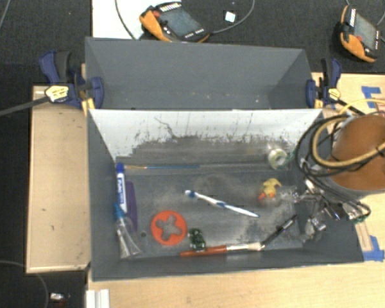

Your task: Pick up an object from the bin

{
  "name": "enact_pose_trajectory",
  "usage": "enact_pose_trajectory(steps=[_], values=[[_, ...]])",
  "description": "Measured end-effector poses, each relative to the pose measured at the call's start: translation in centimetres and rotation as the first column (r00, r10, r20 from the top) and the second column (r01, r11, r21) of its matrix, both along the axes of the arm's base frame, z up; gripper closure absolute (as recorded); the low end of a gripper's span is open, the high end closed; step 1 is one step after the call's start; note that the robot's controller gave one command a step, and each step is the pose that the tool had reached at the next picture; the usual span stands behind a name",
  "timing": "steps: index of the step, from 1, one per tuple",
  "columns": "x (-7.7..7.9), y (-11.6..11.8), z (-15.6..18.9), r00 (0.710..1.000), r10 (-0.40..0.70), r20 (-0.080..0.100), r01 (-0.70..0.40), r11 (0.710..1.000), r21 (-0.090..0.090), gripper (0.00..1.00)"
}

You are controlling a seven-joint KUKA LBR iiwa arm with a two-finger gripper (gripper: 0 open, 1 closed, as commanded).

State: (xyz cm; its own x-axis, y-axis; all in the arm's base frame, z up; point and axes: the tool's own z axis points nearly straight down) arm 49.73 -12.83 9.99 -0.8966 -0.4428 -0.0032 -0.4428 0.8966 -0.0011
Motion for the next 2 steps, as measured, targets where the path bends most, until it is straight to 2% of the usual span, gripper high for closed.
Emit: enact_pose_trajectory(steps=[1,2], values=[[-1.1,-1.4,-2.9,0.979,0.203,0.009,-0.203,0.979,0.003,0.0],[0.5,-0.2,-2.9,0.987,0.164,0.004,-0.164,0.987,-0.001,1.0]])
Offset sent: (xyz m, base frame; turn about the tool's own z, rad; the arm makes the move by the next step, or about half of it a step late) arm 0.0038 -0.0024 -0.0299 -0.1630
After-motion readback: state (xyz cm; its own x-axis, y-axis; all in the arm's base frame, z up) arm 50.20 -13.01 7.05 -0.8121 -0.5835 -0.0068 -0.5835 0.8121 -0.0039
